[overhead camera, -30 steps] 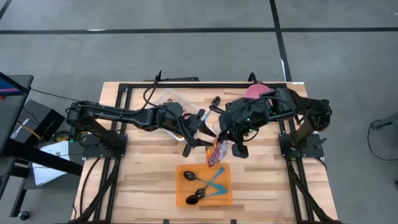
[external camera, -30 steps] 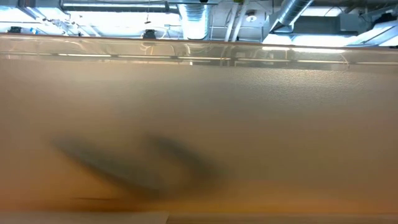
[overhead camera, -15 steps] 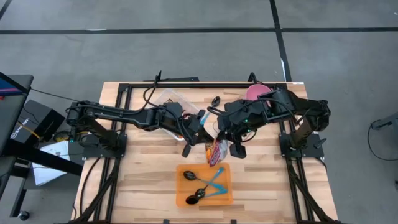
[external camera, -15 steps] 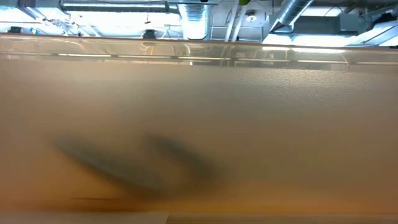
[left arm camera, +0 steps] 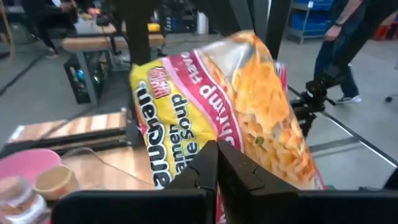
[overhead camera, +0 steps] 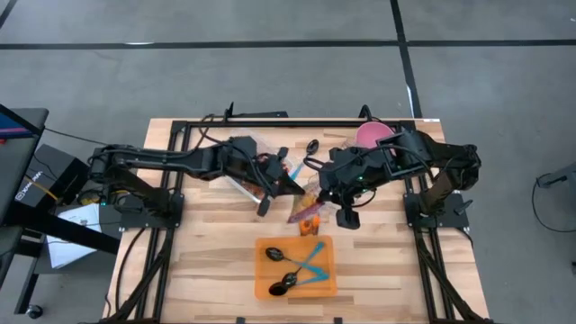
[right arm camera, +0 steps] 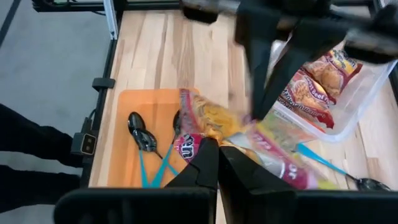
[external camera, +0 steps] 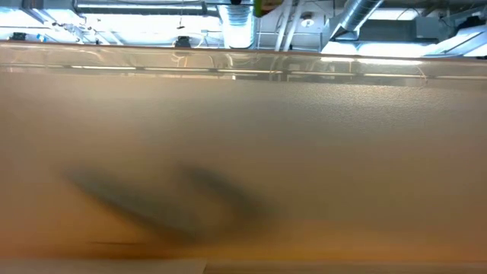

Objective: Pick & Place Food Item
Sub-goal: Put the green noodle pack into the transparent container

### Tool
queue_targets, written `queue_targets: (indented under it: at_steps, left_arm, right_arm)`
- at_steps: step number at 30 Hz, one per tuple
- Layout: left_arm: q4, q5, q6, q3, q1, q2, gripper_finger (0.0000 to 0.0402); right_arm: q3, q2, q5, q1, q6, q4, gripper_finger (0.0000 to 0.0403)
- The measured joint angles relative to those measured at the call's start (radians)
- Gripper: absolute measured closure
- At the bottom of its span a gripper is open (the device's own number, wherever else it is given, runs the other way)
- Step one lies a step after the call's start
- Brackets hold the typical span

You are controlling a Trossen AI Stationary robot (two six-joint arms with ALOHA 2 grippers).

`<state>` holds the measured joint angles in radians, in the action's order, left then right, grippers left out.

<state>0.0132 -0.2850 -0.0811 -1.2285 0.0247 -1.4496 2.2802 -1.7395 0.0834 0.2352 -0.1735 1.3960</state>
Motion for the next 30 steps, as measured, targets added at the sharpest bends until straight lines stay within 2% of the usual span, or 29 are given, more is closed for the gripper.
queue_targets:
  at_steps: [13, 17, 20, 24, 30]
  left_arm:
    - [-0.05, -0.01, -0.01, 0.0, 0.007, 0.037, 0.0401]
    - [-0.059, 0.005, 0.002, 0.0, 0.006, 0.037, 0.039]
    - [-0.058, 0.044, 0.037, 0.0, 0.007, 0.037, 0.036]
    - [-0.058, 0.053, 0.057, 0.0, 0.007, 0.037, 0.0289]
    - [-0.027, -0.001, 0.054, 0.001, 0.004, 0.036, 0.0184]
  right_arm:
    - [0.0, 0.0, 0.05, 0.001, 0.006, -0.029, 0.0403]
    - [0.0, 0.0, 0.05, 0.001, 0.008, -0.035, 0.0403]
    - [0.0, 0.0, 0.053, 0.001, 0.008, -0.04, 0.0403]
    - [0.0, 0.0, 0.053, -0.002, 0.009, -0.047, 0.0403]
    - [0.0, 0.0, 0.053, -0.003, 0.021, -0.058, 0.0403]
